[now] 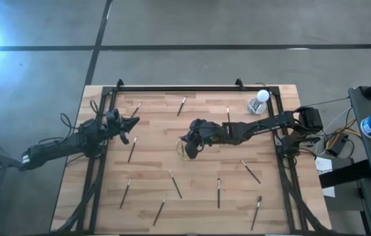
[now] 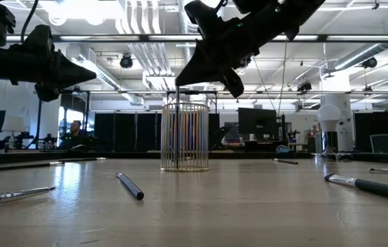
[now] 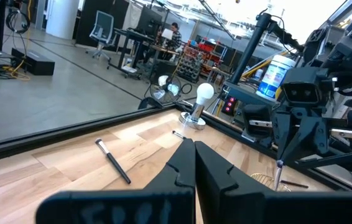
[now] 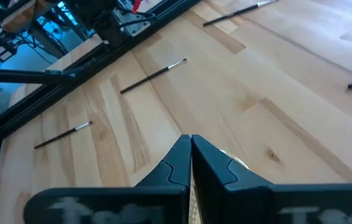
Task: Pick & Place Makeup Brushes
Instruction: Put the eyeshadow brush into the gold makeup brush holder
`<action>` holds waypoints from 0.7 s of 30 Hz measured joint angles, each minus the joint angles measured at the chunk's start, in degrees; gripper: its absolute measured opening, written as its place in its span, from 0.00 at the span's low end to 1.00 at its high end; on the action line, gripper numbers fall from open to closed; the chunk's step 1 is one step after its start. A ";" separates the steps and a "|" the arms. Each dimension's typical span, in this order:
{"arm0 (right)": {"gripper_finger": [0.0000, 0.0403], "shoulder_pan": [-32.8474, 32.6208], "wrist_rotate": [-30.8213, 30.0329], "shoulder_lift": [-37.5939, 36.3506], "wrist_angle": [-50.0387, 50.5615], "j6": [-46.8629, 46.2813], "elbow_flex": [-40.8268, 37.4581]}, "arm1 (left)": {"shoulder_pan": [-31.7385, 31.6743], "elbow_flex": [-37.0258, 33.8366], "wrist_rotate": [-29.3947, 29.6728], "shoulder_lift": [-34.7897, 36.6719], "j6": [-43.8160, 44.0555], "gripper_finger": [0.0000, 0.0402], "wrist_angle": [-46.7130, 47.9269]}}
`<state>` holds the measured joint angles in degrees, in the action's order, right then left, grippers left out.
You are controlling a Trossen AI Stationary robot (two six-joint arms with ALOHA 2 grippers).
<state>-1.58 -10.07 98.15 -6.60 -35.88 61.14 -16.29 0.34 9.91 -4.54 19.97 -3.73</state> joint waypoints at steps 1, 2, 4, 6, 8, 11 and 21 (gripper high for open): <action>0.02 0.00 0.00 0.00 0.10 -0.05 0.00 | 0.00 0.00 0.00 0.00 0.00 0.00 0.14; 0.02 0.01 0.00 0.00 0.24 -0.14 0.00 | 0.00 0.00 0.00 -0.01 0.00 0.00 0.18; 0.04 0.01 -0.01 0.00 0.42 -0.11 0.00 | 0.00 0.00 0.02 -0.02 0.04 0.00 0.41; 0.06 0.01 -0.04 0.00 0.49 0.57 0.00 | 0.00 0.00 0.17 -0.08 0.49 0.00 0.52; 0.10 0.07 -0.15 0.00 1.19 1.61 0.00 | 0.00 0.00 0.30 -0.15 0.92 0.00 1.01; 0.16 0.47 -0.15 -0.04 2.59 1.80 0.00 | -0.01 0.00 0.25 -0.15 0.94 0.01 1.35; 0.16 1.71 2.56 -8.21 9.23 21.68 -1.39 | 0.04 0.00 -6.49 -0.68 0.32 0.02 1.94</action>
<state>0.13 -7.50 89.94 2.63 -14.20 59.76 -16.26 0.34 3.42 -5.22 20.29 -1.79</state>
